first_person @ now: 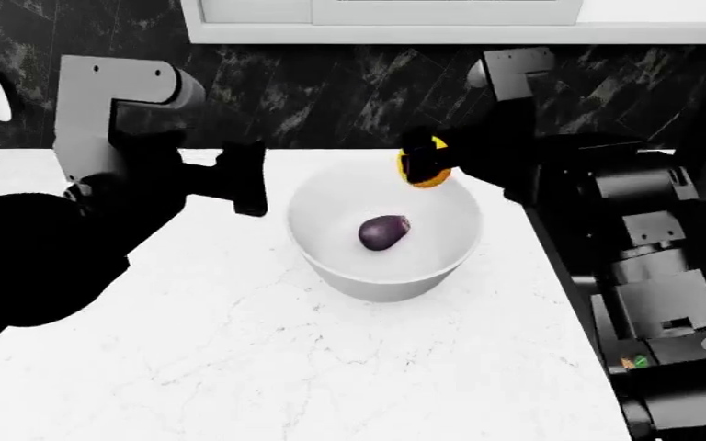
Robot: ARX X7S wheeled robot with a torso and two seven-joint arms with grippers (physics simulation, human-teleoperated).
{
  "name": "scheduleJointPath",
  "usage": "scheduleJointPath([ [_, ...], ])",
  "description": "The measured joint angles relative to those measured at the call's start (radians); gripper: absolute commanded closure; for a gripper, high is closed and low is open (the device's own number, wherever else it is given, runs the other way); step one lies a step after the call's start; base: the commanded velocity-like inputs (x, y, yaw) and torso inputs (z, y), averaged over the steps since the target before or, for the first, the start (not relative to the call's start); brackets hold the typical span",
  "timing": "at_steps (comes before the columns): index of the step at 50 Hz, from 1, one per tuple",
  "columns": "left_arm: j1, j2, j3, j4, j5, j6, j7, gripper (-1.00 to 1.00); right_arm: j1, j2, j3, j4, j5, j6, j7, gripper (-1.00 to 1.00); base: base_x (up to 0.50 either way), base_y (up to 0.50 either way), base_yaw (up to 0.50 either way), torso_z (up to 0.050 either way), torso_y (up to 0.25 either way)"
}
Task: Pick the eggplants and oranges from the sink and place them in one bowl. Place the carrot in the other bowl. Then turn off the sink faucet.
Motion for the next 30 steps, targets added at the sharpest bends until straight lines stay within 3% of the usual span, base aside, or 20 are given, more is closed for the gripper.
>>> scheduleJointPath([
  [12,0.122,-0.103,-0.042,0.117,0.002,0.053,-0.038,-1.00,0.107,-0.154,-0.036,0.443,-0.118,-0.195,-0.154,1.00,0.00,0.00,0.00,0.000,0.000],
  [30,0.171,-0.132,-0.047,0.159,0.019,0.071,-0.043,-1.00,0.133,-0.211,0.027,0.582,-0.262,-0.248,-0.222,1.00,0.00,0.00,0.00,0.000,0.000],
])
